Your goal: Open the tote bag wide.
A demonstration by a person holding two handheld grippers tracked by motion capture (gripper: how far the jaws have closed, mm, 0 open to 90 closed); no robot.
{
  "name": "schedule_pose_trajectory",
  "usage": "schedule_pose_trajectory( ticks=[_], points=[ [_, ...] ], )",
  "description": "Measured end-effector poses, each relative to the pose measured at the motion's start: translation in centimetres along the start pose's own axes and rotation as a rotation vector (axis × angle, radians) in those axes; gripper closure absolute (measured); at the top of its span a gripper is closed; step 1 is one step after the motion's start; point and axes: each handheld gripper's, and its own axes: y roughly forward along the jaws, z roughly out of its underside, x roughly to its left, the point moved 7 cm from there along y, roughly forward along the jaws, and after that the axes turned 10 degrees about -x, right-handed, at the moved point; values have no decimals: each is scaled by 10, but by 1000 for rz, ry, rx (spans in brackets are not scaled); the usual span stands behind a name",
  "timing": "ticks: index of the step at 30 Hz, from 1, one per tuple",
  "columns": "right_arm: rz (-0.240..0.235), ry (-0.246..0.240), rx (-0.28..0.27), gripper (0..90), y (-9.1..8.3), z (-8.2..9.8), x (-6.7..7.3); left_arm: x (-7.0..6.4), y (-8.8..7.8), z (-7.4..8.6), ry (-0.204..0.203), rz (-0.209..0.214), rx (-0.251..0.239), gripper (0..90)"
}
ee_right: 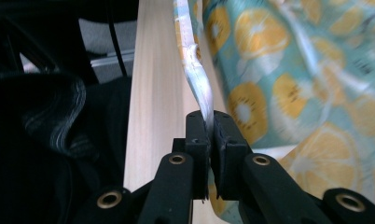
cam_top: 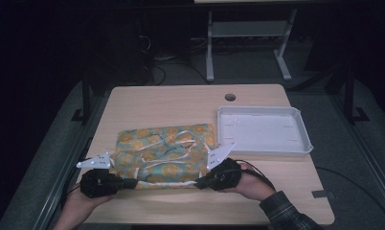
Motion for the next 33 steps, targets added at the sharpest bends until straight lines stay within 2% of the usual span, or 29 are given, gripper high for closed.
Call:
schedule_pose_trajectory(
  ticks=[4,5,10,14,17,19,21,24,27,30,33],
  points=[
    [-22,12,47,848,11,14,4,1,6,15,-14,3,49,900],
    [-26,16,62,848,14,17,4,1,8,19,-27,1,65,900],
    [-39,25,124,848,29,30,3,5,18,36,-33,-5,159,900],
    [-53,14,170,846,39,39,8,5,23,47,-43,-18,221,900],
    [-59,-6,198,844,45,44,9,5,25,53,-40,-16,246,898],
    [-54,-6,212,845,46,46,11,1,21,47,-38,-9,218,873],
    [-54,-7,214,845,46,46,11,-4,12,36,-17,4,170,821],
    [-55,-5,212,845,46,46,9,-10,-4,15,17,-2,87,774],
    [-54,-8,214,836,46,46,9,-11,-13,-5,47,-16,29,720],
    [-50,-5,218,783,44,45,9,-3,-13,-18,80,-42,6,667],
    [-52,-1,202,730,39,41,11,6,-6,-27,92,-55,7,638]
  ],
)
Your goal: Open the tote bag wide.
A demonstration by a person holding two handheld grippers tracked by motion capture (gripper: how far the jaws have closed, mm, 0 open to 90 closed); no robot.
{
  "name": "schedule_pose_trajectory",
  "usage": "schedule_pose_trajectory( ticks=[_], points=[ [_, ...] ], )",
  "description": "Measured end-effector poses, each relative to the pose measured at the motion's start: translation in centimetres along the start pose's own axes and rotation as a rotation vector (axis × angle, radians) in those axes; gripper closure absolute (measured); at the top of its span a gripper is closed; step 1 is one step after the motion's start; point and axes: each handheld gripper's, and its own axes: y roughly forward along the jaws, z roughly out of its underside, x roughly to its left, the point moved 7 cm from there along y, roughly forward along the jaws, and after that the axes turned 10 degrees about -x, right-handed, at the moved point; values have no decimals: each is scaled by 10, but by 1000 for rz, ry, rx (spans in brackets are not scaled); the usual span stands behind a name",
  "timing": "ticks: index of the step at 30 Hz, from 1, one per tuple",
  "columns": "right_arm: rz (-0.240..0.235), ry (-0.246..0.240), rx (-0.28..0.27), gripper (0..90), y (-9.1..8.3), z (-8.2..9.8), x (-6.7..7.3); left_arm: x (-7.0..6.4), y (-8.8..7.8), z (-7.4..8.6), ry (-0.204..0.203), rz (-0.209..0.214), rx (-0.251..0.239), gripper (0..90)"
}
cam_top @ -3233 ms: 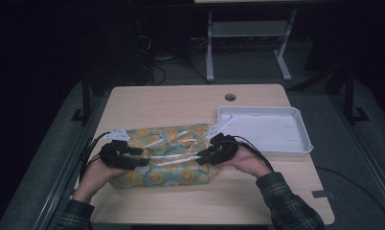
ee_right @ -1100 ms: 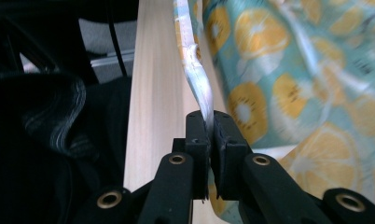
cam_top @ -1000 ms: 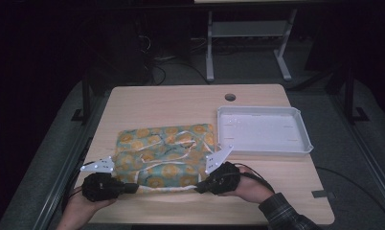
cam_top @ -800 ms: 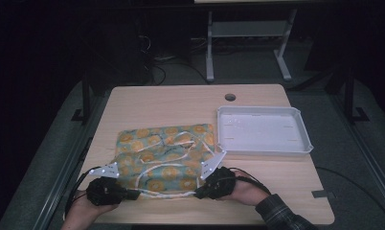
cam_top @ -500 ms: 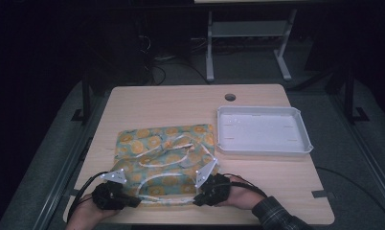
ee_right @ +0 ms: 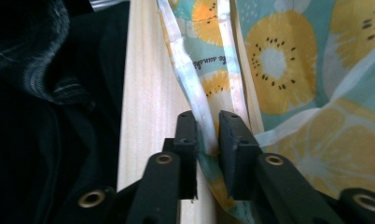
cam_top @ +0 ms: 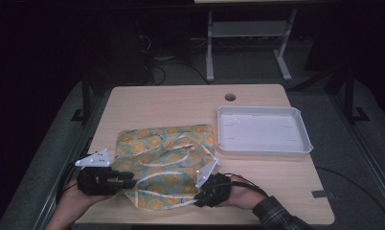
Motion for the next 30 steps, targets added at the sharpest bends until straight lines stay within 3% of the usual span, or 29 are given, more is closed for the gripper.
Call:
schedule_pose_trajectory(
  ticks=[4,10,16,21,24,30],
  points=[
    [3,10,-19,674,-13,-6,2,10,15,-11,16,2,-5,618],
    [26,-13,-107,626,-39,-22,3,21,37,-23,30,6,-1,630],
    [89,-40,-205,617,-53,-56,-18,30,53,-33,36,0,18,634],
    [100,-48,-249,617,-45,-85,-38,37,64,-40,36,-2,20,625],
    [80,-57,-249,610,-32,-97,-48,40,69,-40,26,-1,29,622],
    [49,-48,-197,614,-6,-99,-58,43,70,-37,34,-9,43,608]
  ],
)
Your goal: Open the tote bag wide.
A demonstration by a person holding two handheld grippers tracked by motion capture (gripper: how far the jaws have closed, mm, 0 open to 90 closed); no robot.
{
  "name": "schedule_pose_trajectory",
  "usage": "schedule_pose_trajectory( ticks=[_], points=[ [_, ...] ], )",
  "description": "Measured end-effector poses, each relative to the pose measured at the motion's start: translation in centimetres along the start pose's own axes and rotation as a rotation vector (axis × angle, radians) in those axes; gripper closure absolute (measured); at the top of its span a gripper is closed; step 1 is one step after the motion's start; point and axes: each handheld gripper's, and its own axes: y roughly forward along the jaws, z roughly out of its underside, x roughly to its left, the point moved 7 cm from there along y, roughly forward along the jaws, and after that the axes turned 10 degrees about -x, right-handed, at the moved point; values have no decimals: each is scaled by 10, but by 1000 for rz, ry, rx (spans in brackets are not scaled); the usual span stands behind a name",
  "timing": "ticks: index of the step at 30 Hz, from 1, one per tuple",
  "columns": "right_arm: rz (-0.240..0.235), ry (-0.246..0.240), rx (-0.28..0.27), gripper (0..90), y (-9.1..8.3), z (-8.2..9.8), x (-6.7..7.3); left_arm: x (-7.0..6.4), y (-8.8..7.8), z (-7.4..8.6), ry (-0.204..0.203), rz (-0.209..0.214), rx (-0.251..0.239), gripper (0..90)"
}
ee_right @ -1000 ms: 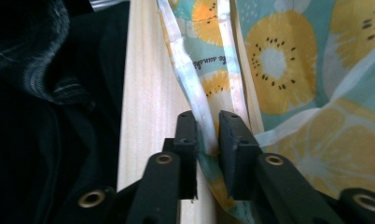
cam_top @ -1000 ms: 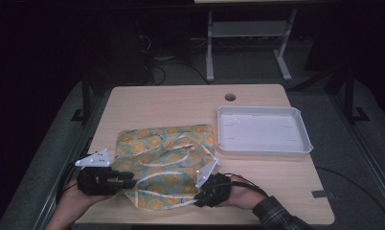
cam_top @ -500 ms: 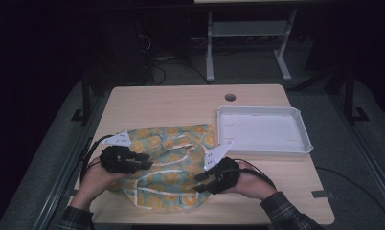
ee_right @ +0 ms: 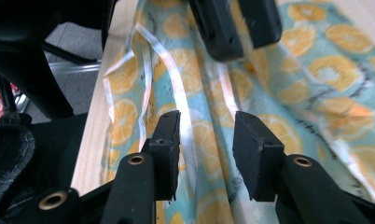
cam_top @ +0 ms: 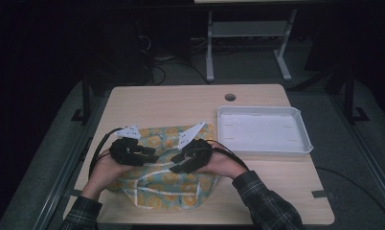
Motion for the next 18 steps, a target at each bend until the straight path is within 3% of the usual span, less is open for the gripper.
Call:
schedule_pose_trajectory(
  ticks=[2,7,14,18],
  points=[
    [-2,-3,23,652,4,5,-1,0,0,0,-11,-3,-1,602],
    [-14,-10,26,874,5,11,2,-1,3,2,-9,5,-3,587],
    [-77,-64,10,891,0,10,18,-5,11,6,-11,22,6,560],
    [-84,-69,24,890,2,12,21,-8,15,9,-11,39,26,547]
  ],
)
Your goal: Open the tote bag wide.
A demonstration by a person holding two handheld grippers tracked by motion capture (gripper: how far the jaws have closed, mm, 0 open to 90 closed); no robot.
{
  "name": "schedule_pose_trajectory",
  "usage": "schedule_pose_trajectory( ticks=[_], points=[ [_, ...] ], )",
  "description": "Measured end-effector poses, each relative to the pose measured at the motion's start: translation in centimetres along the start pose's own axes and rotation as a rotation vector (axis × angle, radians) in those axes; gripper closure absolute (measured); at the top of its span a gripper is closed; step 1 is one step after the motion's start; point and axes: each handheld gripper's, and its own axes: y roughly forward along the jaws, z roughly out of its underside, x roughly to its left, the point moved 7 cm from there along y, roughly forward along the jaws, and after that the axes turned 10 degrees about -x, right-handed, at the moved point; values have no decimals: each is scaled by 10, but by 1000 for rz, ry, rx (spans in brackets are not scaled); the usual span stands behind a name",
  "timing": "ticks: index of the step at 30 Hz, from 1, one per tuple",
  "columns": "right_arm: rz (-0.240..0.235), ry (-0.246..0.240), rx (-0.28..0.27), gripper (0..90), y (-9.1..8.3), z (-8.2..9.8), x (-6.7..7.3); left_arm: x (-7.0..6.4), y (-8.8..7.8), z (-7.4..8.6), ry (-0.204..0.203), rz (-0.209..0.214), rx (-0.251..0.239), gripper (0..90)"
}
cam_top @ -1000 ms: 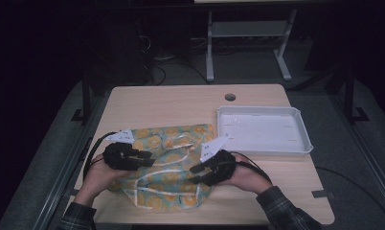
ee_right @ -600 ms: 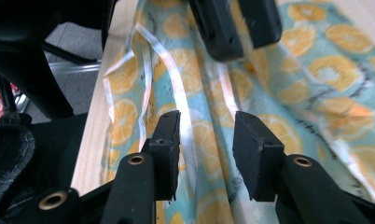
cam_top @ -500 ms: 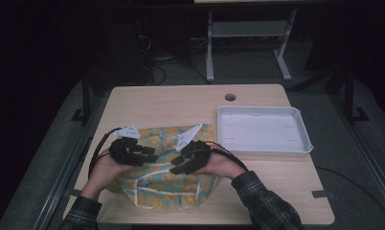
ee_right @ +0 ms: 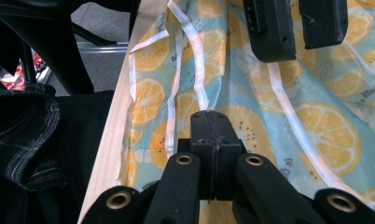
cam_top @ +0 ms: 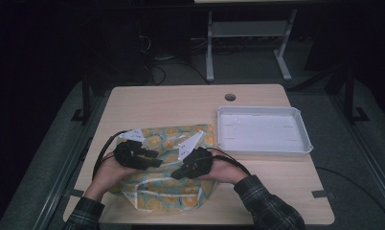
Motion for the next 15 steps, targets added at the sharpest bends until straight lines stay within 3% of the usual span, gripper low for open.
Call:
schedule_pose_trajectory(
  ticks=[9,15],
  points=[
    [-4,5,3,889,2,2,0,0,11,14,15,7,82,557],
    [-5,7,4,889,2,2,1,1,10,15,27,9,80,728]
  ],
)
